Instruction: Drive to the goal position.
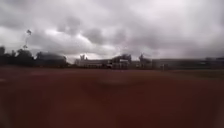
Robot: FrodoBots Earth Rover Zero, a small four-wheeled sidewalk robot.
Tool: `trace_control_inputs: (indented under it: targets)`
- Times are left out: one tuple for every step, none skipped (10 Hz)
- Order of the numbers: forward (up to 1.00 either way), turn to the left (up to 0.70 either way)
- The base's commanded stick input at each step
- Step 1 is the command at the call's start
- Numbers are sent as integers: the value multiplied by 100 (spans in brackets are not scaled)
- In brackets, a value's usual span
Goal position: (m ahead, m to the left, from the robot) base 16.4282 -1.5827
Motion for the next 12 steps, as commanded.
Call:
trace_control_inputs:
  targets:
    - [70,0]
    - [70,0]
    - [70,0]
    - [70,0]
    - [70,0]
    - [70,0]
    - [70,0]
    - [70,0]
    - [70,-18]
    - [70,-35]
    - [70,-35]
    - [70,-35]
